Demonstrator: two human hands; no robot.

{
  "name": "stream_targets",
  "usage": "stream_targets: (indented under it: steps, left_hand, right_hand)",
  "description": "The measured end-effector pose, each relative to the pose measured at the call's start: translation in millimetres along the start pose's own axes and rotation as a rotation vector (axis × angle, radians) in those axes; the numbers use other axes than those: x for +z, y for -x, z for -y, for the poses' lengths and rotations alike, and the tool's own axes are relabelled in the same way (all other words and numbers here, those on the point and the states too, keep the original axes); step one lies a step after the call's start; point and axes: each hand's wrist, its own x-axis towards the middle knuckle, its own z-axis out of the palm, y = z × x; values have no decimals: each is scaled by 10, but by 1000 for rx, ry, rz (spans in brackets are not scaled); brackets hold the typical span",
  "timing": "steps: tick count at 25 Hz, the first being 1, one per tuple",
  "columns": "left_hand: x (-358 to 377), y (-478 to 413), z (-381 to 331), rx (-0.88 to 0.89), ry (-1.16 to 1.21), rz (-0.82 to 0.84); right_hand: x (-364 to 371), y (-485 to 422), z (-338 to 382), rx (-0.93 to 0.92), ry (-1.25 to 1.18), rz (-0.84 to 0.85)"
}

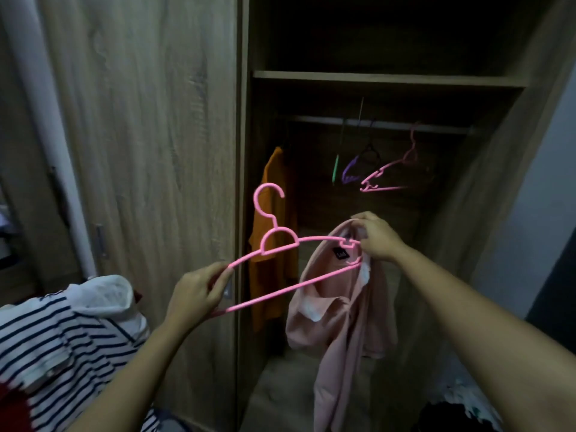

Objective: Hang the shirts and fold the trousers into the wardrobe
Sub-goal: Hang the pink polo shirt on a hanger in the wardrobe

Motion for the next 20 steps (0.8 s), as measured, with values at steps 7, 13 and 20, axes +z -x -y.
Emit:
stream_targets:
  steps: [7, 13, 20]
  left_hand:
    - [489, -50, -562, 55, 133, 6]
    - [465, -226, -736, 25, 141, -226]
    - [1136, 468, -929, -86, 19, 25]
  right_hand:
    - [-223, 259, 627, -326, 176, -78]
    - [-434, 422, 489, -329, 314, -345]
    - [-602, 381, 436, -295, 179, -516]
